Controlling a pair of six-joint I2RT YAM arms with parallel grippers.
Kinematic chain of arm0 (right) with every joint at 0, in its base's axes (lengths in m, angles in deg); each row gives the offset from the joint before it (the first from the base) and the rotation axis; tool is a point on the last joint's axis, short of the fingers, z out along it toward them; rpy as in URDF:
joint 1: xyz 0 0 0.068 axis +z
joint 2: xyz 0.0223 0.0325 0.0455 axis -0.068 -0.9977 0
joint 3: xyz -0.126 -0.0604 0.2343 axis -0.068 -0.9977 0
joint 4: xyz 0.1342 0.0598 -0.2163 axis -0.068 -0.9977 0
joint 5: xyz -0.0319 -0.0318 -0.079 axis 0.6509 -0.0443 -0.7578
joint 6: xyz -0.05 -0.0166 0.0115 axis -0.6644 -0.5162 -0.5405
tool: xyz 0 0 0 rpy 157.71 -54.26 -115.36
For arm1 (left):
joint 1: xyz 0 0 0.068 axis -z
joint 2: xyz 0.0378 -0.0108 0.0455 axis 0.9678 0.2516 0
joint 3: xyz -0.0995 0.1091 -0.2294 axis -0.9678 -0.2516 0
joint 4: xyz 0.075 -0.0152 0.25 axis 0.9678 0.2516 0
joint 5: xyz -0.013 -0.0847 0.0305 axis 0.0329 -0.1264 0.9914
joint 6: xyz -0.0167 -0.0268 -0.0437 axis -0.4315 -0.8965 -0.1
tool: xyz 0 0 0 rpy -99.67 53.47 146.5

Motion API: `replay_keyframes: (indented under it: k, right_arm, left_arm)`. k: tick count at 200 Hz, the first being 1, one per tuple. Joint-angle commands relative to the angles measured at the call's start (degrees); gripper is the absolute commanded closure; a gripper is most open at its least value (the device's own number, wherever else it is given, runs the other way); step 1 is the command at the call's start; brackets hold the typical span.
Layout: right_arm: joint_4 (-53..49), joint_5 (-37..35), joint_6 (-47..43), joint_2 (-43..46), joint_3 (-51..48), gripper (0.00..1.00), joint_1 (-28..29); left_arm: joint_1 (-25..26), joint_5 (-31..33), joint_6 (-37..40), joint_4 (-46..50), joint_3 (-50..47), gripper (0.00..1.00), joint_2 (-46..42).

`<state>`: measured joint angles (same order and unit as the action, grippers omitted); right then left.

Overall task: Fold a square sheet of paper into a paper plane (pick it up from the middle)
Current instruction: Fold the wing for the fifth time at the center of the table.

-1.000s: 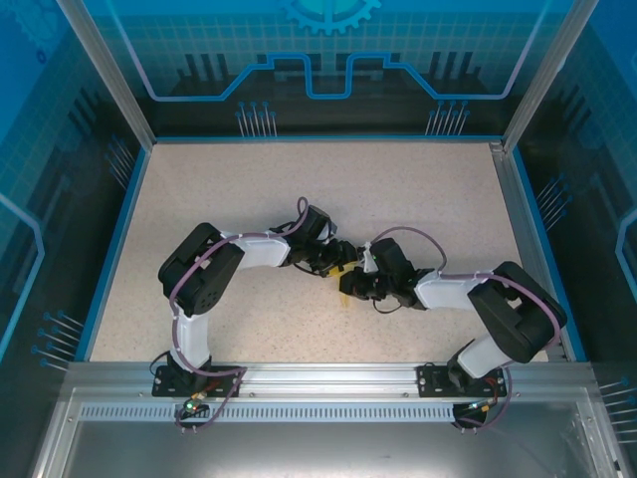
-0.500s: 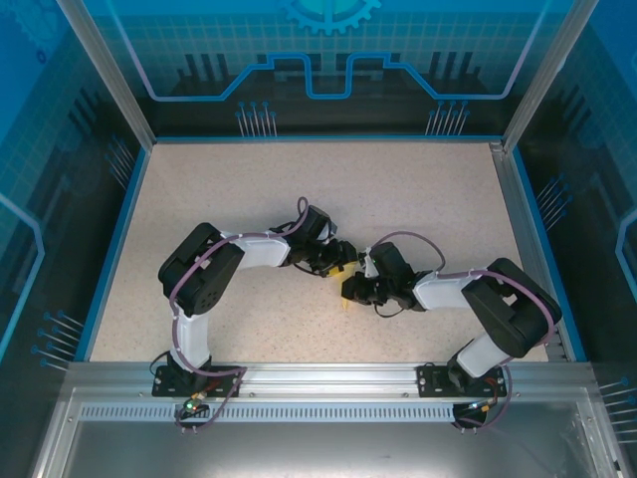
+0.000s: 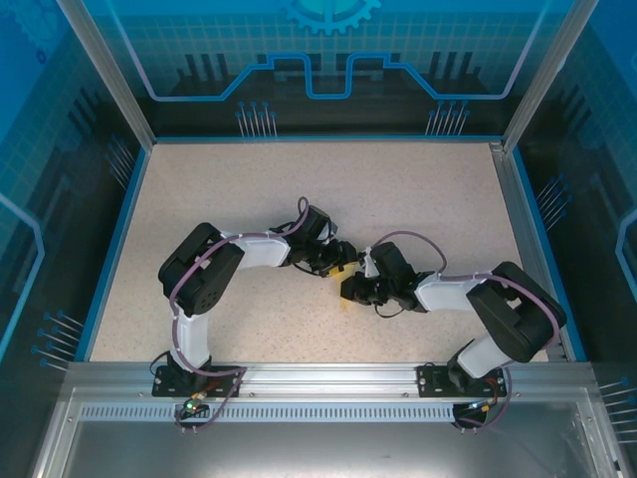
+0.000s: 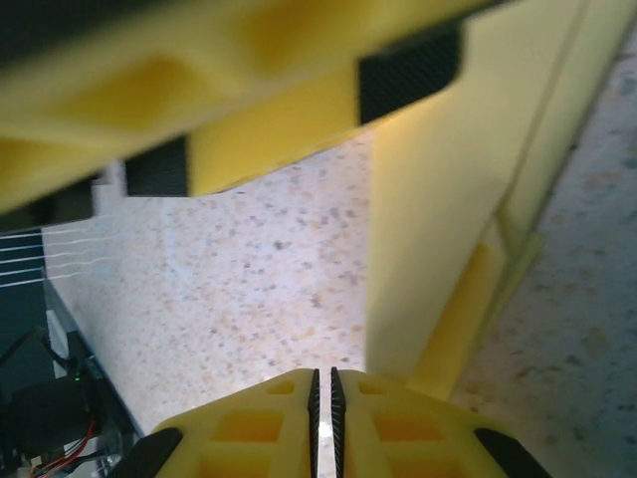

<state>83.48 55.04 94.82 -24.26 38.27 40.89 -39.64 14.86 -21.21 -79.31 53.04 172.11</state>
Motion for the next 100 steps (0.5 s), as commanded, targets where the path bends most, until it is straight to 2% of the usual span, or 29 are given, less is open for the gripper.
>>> replay_keyframes:
  k: [1, 100]
  right_arm:
    - [-1.09, 2.3, -0.55, 1.62, 0.15, 0.85, 1.11]
    - [4.98, 2.58, 1.76, -7.03, -1.14, 0.87, 2.45]
  left_arm:
    - [0.24, -0.5, 0.83, 2.53, -1.07, 0.44, 1.88]
    - [0.24, -0.33, 0.6, 2.65, -0.81, 0.44, 1.95]
